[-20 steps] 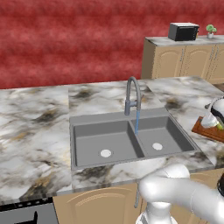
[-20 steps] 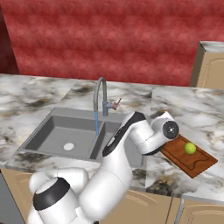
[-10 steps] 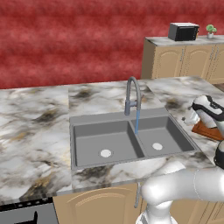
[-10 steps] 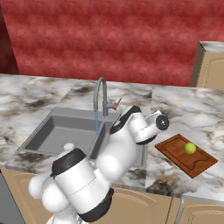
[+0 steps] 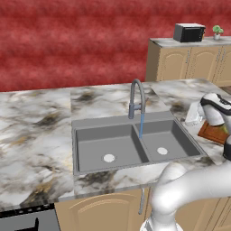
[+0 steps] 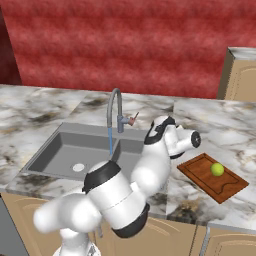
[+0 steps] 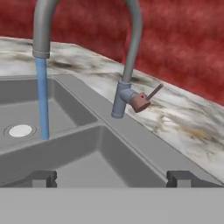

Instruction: Pick the pear from the sink and place it on the cutting board to airdry. Then turn off the sink faucet.

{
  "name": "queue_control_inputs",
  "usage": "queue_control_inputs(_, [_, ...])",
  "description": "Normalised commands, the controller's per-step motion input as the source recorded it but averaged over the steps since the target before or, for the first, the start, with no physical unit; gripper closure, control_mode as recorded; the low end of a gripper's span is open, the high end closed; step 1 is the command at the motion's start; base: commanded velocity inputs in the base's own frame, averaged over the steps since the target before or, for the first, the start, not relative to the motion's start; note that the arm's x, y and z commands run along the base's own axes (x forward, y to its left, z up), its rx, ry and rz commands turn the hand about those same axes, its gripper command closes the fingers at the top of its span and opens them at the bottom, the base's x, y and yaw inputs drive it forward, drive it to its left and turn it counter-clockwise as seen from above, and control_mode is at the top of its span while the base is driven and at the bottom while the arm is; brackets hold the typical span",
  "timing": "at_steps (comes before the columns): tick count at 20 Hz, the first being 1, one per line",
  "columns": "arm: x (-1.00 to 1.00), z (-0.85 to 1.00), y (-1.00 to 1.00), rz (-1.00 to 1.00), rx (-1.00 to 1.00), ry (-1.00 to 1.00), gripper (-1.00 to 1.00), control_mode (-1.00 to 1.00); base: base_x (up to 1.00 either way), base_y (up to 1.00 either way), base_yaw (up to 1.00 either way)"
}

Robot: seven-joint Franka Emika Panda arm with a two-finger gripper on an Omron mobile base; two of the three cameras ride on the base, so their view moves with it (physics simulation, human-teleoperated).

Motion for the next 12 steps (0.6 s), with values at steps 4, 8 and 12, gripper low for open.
queue_control_inputs(4, [0.22,0.00,0.17,0.27,0.06,0.00,-1.00,-1.00,0.00,0.00,0.00])
queue_control_inputs(8, [0.22,0.00,0.28,0.16,0.00,0.00,-1.00,-1.00,0.00,0.00,0.00])
queue_control_inputs(12, [0.22,0.00,0.30,0.07,0.00,0.00,-1.00,-1.00,0.00,0.00,0.00])
